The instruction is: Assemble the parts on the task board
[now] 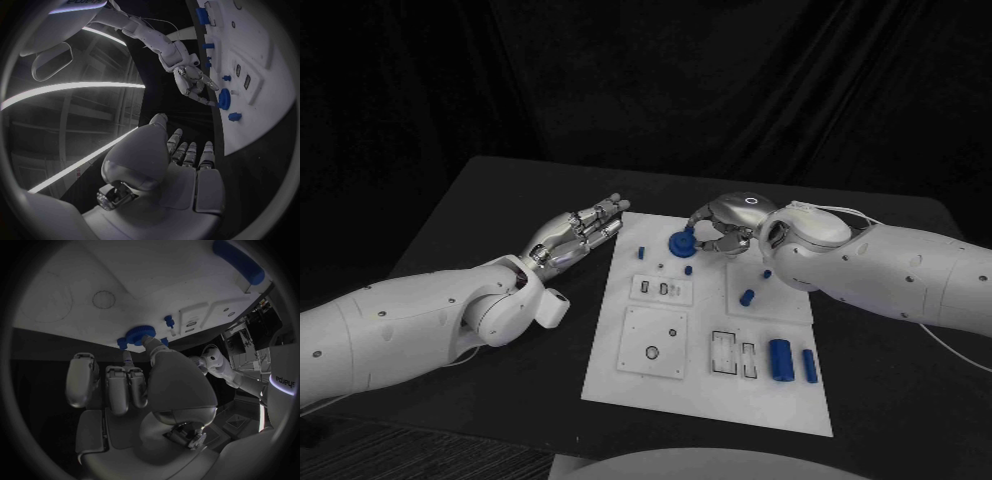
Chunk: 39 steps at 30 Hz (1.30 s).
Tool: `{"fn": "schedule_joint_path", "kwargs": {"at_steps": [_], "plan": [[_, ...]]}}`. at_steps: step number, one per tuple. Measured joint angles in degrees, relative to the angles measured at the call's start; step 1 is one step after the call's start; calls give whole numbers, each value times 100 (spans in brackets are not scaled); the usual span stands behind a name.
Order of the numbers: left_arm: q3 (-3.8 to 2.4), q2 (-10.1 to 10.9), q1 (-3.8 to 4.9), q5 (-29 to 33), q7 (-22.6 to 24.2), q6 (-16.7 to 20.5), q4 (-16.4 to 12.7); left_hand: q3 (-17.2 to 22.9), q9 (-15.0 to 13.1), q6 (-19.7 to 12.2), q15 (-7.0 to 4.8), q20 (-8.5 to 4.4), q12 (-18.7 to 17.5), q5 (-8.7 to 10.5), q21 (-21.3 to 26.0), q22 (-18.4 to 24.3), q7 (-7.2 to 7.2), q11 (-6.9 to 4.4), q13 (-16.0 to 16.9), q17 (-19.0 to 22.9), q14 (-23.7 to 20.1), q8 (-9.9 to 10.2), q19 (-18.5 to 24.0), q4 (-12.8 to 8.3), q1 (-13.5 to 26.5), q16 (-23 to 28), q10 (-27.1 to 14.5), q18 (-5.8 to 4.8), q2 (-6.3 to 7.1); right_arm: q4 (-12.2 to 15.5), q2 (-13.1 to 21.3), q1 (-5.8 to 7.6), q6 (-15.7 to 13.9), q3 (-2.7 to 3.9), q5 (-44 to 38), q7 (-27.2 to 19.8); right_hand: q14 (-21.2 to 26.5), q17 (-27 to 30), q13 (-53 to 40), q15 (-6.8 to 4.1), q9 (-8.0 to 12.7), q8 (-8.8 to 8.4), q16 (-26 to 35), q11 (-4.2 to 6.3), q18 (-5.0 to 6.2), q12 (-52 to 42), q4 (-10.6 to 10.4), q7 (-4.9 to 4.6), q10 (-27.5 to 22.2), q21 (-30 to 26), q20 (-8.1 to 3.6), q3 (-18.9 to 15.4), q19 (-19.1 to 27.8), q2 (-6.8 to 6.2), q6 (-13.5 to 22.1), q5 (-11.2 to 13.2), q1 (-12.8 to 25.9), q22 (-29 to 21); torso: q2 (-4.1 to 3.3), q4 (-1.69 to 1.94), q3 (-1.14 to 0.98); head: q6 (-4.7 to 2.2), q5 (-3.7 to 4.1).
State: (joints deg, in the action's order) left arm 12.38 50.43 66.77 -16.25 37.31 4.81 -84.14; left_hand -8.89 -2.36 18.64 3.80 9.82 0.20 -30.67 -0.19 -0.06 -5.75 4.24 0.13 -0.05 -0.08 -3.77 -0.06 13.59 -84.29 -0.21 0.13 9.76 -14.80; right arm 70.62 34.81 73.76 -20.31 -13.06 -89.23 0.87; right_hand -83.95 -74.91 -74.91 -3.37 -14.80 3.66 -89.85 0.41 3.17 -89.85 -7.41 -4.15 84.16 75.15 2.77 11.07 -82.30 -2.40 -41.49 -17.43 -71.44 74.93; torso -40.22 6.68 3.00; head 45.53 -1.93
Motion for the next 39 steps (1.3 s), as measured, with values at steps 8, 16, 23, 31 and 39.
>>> {"fn": "schedule_joint_path", "kwargs": {"at_steps": [8,16,23,31,39], "plan": [[0,88,0,0,-3,5,-59,0,0,0,0,0,0,0,0,-1,0,0,0,-1,0,0,0,0,0,0,1,0,0,654,785,127,-130,-7,0,-3,-4,0,0,-38,75,54,0,13,-1,0,-56,12,-13,-101,0,-56,0,0,-372,521,0,-1,-1,4,-3,-107,36],[1,119,-1,0,-6,13,-76,0,0,0,0,0,0,0,0,-1,0,0,1,-2,0,0,0,0,0,0,0,0,0,1457,1867,371,-148,-9,-1,128,-1,0,0,-42,58,141,0,12,-2,0,-80,5,-13,-104,0,-128,0,0,-621,733,-1,-1,14,-19,1,-144,92],[1,109,-1,0,-3,12,-73,17,-4,40,21,20,0,0,0,-2,-40,18,1,-3,21,-29,21,-17,0,0,18,0,0,1601,2265,396,-56,-83,0,259,0,0,0,-42,102,68,39,12,-2,0,-138,26,-13,-338,-26,-186,69,0,-545,880,-1,-1,37,-33,22,-107,89],[1,81,-5,-1,8,4,-67,17,-7,40,41,42,0,0,0,-2,-40,18,1,-4,1,-32,-1,-17,0,0,19,1,0,1566,2438,255,75,-115,0,353,0,0,0,-42,132,43,40,12,-2,0,-128,16,-13,-354,-31,-208,92,34,-550,768,-6,-2,80,-36,44,-49,110],[1,82,-8,-1,8,-8,-66,32,-6,40,41,42,0,0,0,-2,-40,18,1,-4,1,-32,-1,-32,0,0,19,0,0,1423,2475,108,147,-121,0,403,0,0,0,-42,141,43,40,12,-2,0,-112,16,-13,-354,-31,-223,92,54,-550,750,-26,-2,98,-64,57,-12,125]]}}
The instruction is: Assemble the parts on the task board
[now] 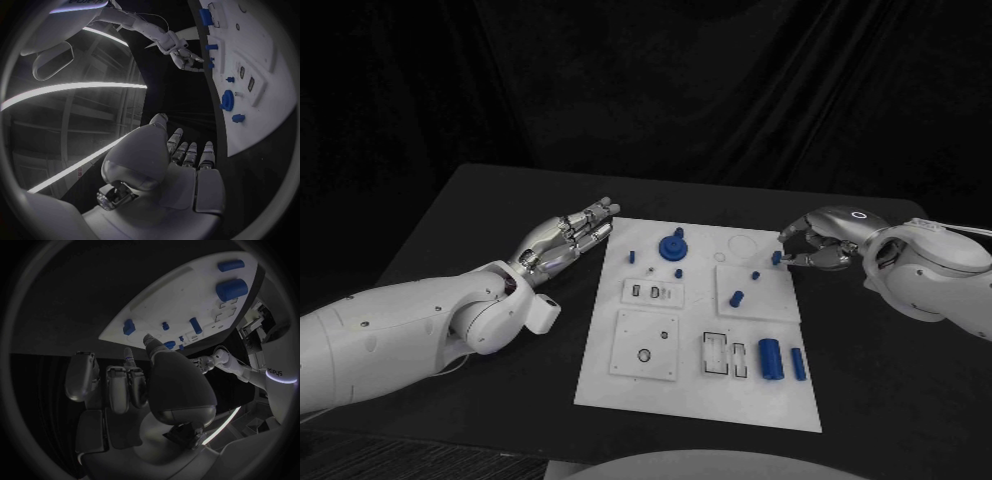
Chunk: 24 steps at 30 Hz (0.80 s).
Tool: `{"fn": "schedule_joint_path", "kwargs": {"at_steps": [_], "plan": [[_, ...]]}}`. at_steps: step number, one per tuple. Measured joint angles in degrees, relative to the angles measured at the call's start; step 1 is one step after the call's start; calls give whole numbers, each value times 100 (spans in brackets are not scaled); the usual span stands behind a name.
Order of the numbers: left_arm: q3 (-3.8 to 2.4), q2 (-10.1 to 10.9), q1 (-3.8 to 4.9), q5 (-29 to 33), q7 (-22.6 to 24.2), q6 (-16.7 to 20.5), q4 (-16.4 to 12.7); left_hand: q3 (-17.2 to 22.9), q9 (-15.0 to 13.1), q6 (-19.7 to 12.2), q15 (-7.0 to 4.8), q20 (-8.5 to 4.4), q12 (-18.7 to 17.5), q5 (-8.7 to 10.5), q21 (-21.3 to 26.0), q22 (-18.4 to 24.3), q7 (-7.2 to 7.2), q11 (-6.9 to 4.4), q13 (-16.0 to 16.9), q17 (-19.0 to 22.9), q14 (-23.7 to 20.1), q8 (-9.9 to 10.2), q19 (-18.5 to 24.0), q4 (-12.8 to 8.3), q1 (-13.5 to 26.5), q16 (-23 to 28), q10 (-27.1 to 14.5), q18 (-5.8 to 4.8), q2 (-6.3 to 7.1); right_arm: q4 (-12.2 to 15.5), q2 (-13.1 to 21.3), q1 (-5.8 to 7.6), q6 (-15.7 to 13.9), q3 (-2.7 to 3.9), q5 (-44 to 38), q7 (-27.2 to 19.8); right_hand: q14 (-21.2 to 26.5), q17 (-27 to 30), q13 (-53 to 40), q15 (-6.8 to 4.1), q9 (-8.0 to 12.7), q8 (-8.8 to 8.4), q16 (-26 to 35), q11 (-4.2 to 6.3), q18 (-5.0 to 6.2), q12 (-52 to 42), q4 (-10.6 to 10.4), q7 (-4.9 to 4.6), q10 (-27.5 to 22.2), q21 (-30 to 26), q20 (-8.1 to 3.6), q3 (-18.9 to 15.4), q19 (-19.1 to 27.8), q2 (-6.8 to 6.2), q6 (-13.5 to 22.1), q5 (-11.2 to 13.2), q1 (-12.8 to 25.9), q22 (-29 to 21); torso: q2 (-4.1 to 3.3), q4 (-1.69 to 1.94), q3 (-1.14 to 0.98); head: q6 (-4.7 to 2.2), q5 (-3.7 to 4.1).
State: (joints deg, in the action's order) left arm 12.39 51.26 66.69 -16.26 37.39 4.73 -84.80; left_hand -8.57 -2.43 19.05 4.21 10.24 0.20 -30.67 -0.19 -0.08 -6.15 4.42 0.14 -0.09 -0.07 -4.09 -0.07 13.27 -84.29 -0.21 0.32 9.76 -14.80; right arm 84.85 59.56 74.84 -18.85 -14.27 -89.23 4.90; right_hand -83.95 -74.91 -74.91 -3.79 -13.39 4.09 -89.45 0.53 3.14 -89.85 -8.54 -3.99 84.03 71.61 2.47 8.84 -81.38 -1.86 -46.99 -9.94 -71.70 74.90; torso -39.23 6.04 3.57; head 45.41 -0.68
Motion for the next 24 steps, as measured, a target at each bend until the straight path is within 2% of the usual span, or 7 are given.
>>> {"fn": "schedule_joint_path", "kwargs": {"at_steps": [5,11,24], "plan": [[0,0,-1,0,-7,-12,3,0,0,0,0,0,0,0,0,0,0,0,0,3,0,0,0,0,0,0,0,0,0,-88,3,-65,18,0,0,22,0,0,0,0,13,0,0,0,0,0,-10,0,0,-27,0,-10,0,0,0,0,0,0,3,-3,1,14,15],[0,0,-3,0,-9,-29,4,0,0,0,0,0,0,0,0,0,0,0,0,4,0,0,0,0,0,0,0,0,0,-183,-12,-114,21,-1,0,33,0,0,0,0,13,0,0,0,0,0,0,0,0,-27,0,-31,0,0,0,0,0,2,4,-5,3,26,-32],[1,2,-7,0,-10,-51,7,0,2,-33,-1,0,0,0,0,-1,-29,21,0,3,0,0,0,0,2,0,-22,0,2,-342,-140,-173,11,-1,0,30,0,0,0,0,20,0,0,0,0,0,-15,-21,0,-27,0,-47,0,-1,21,90,0,4,5,-1,4,79,20]]}}
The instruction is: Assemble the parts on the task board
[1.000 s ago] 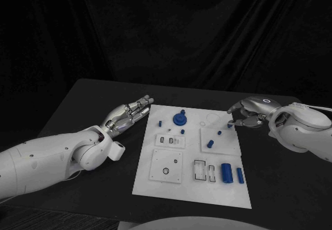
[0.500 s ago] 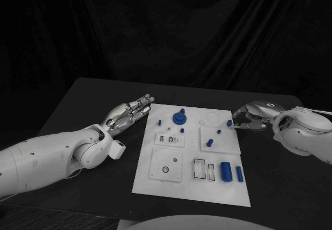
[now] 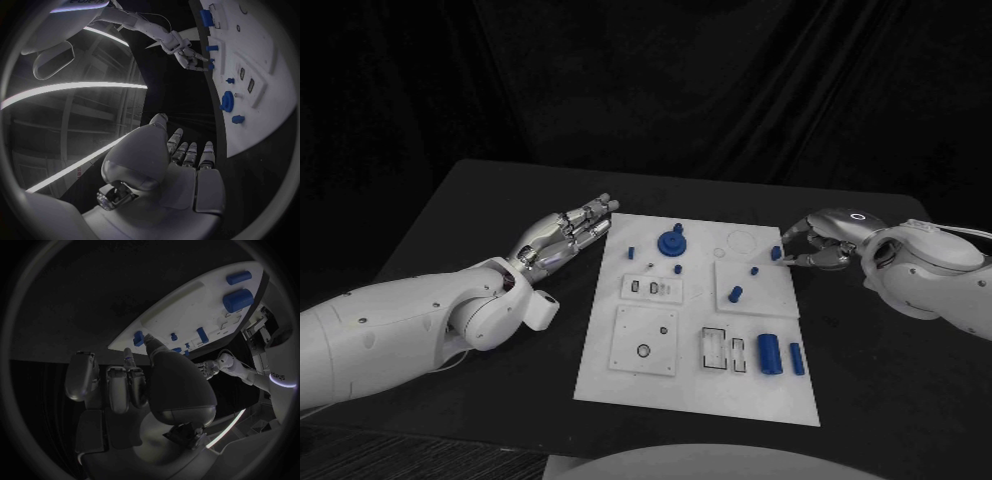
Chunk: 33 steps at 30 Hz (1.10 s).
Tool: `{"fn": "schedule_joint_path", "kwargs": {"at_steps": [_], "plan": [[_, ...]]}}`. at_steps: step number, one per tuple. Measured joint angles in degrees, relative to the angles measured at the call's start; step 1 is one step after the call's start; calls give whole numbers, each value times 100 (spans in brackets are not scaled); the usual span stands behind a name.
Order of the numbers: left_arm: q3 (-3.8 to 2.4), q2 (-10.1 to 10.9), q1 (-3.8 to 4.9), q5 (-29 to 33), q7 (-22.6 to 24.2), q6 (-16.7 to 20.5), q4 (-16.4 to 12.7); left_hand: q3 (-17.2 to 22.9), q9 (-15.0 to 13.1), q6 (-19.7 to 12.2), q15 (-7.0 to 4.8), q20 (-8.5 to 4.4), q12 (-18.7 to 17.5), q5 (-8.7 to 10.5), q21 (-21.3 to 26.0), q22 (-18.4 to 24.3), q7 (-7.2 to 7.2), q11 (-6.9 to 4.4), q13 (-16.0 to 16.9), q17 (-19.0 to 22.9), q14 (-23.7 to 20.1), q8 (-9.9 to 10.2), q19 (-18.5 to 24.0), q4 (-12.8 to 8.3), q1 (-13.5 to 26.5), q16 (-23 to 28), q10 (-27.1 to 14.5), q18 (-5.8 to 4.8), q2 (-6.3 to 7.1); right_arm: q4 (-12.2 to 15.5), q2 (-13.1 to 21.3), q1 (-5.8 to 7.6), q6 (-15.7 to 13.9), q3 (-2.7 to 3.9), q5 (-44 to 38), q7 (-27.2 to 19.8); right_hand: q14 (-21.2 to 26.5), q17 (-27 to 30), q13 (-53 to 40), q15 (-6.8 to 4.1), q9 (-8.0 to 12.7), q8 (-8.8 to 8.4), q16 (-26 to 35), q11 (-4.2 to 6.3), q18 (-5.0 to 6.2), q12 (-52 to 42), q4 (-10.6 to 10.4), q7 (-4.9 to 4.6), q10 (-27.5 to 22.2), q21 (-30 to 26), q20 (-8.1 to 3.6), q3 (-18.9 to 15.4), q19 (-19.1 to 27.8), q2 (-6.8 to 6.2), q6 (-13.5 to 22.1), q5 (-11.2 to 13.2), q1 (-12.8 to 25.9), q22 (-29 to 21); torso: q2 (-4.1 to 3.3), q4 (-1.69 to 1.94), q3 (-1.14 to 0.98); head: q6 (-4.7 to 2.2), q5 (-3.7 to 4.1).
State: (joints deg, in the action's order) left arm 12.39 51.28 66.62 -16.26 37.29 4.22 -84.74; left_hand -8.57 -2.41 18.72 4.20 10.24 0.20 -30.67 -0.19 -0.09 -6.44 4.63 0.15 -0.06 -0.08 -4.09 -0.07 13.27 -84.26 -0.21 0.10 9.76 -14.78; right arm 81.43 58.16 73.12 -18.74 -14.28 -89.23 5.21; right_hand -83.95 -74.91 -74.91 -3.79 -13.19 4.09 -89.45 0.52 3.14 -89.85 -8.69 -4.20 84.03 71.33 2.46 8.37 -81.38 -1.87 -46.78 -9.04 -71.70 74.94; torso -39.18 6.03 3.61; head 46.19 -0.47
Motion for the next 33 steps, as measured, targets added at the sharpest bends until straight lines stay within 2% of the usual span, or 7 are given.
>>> {"fn": "schedule_joint_path", "kwargs": {"at_steps": [2,5,9,12,15,18,33], "plan": [[0,0,-1,0,0,-1,1,24,7,-86,0,0,0,0,0,0,23,0,0,0,0,0,0,-24,22,0,0,0,22,-16,-13,-8,-6,0,0,-2,0,0,0,0,0,0,0,0,0,0,-17,0,0,0,0,-16,0,0,0,21,0,0,0,0,0,13,1],[0,0,-2,0,2,-2,1,39,32,-290,0,0,0,0,0,0,145,0,0,-1,0,72,0,-39,29,0,0,0,29,-43,-34,-20,-23,0,0,-6,0,0,0,0,0,0,0,0,0,0,-16,0,0,0,0,-16,0,0,0,21,0,0,0,2,0,26,0],[0,0,-4,0,6,-2,7,79,70,-668,74,42,0,0,0,0,523,102,0,-1,10,166,1,-79,61,0,-2,-1,60,-80,-64,-24,-46,0,0,-11,0,0,0,0,0,0,0,0,0,0,-16,0,0,0,0,-16,0,0,0,21,0,-1,0,1,0,37,-8],[0,-1,-5,0,7,-2,10,95,80,-790,74,42,0,0,0,0,646,122,0,-2,10,200,1,-95,89,0,17,0,89,-105,-88,-30,-60,0,0,-15,0,0,0,0,-1,0,0,0,0,0,-16,0,0,0,0,-16,0,0,0,21,0,-1,0,1,0,42,-8],[0,-1,-6,0,8,-2,11,119,112,-1019,94,42,0,0,0,0,852,142,0,-2,-11,254,1,-119,103,0,-1,0,75,-124,-116,-35,-72,1,0,-20,0,0,0,0,-1,0,0,0,0,0,-31,0,0,-10,0,-30,0,0,0,21,0,-1,1,1,0,49,-9],[0,-1,-7,0,9,-3,13,120,126,-1130,106,42,0,0,0,0,944,142,0,-3,1,278,1,-132,144,0,-1,-1,80,-147,-150,-51,-88,1,0,-29,0,0,0,0,-1,0,0,0,0,0,-33,0,0,-22,0,-32,0,0,0,21,0,-1,1,0,0,62,-9],[0,0,-14,0,10,-16,15,109,125,-1146,114,41,0,0,0,-1,960,142,0,-2,10,278,1,-143,144,0,-1,-1,80,-297,-306,-143,-145,4,0,-79,0,0,0,0,-3,24,0,0,0,0,-33,-10,0,-22,0,-32,0,0,-74,-8,0,-2,2,-2,0,95,8]]}}
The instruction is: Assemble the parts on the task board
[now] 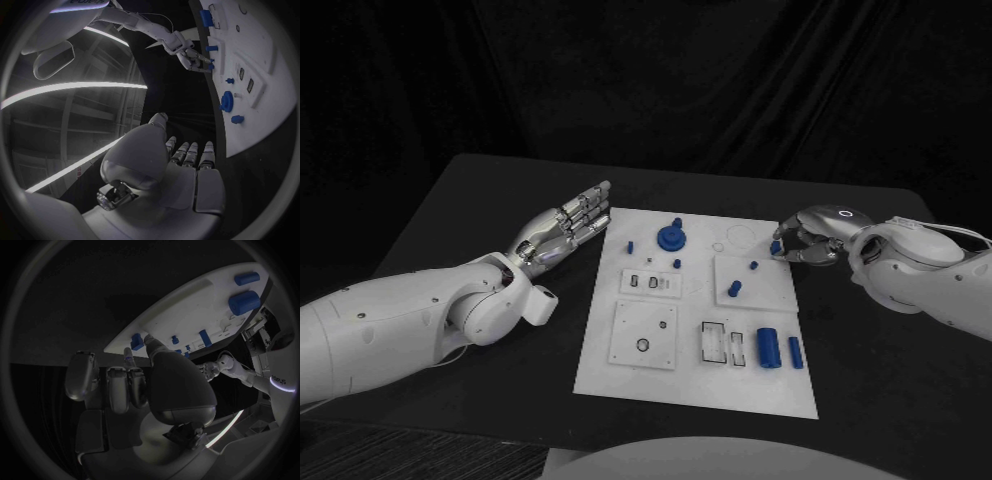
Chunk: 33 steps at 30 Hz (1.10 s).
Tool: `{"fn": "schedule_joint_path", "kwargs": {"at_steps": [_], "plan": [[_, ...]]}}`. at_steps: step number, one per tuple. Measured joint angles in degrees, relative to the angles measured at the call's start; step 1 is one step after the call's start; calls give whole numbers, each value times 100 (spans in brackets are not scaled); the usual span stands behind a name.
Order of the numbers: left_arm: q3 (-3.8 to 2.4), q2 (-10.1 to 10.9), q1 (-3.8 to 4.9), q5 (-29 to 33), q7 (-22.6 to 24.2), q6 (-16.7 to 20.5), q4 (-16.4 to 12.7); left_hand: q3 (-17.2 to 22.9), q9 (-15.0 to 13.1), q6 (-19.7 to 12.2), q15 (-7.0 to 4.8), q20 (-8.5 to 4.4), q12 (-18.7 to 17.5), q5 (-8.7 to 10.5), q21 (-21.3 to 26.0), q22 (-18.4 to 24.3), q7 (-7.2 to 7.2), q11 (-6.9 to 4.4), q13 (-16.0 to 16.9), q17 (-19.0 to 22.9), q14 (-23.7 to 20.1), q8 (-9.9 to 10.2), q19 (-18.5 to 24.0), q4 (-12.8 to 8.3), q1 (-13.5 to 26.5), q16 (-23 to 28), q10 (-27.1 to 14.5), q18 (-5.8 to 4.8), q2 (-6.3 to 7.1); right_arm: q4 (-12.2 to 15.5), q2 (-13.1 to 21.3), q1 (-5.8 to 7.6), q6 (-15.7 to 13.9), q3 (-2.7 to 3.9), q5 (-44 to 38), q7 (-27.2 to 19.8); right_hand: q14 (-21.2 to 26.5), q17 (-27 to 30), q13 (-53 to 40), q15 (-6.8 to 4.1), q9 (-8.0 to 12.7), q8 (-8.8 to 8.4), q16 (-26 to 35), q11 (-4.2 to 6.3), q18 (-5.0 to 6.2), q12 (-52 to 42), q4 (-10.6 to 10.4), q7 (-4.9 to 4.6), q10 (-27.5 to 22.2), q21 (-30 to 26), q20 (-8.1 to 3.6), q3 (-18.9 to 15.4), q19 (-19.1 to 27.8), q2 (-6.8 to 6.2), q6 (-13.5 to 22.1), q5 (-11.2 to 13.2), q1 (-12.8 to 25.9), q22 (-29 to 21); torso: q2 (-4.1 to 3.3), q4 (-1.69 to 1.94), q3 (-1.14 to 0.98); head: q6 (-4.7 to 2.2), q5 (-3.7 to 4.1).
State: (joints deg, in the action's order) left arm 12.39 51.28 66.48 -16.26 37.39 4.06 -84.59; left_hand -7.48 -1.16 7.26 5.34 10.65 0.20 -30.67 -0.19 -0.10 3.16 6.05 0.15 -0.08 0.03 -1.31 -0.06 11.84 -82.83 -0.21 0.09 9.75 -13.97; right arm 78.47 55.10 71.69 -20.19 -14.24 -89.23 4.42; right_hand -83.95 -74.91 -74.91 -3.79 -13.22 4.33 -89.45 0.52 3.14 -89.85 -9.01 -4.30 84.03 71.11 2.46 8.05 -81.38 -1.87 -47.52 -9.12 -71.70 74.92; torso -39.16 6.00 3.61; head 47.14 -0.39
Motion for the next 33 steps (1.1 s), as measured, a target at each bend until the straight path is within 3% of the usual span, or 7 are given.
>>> {"fn": "schedule_joint_path", "kwargs": {"at_steps": [9,33], "plan": [[0,1,-5,0,-2,-11,0,0,-6,24,0,0,0,0,0,0,-24,0,0,3,0,0,0,0,0,0,0,0,0,-69,-55,-39,-26,1,0,-31,0,0,0,0,-4,0,0,0,0,0,42,-20,0,-22,-1,9,-42,15,-79,-304,-122,-1,0,-1,0,15,-4],[0,-1,-11,0,-12,-28,44,17,-13,94,-1,0,0,0,0,5,-93,-1,-5,0,0,-1,0,-16,-1,0,0,0,0,-127,-97,-47,-69,2,0,-77,0,0,0,0,-3,27,0,0,0,0,73,0,0,-22,-1,9,-42,15,-125,-341,-167,-2,0,2,-2,27,11]]}}
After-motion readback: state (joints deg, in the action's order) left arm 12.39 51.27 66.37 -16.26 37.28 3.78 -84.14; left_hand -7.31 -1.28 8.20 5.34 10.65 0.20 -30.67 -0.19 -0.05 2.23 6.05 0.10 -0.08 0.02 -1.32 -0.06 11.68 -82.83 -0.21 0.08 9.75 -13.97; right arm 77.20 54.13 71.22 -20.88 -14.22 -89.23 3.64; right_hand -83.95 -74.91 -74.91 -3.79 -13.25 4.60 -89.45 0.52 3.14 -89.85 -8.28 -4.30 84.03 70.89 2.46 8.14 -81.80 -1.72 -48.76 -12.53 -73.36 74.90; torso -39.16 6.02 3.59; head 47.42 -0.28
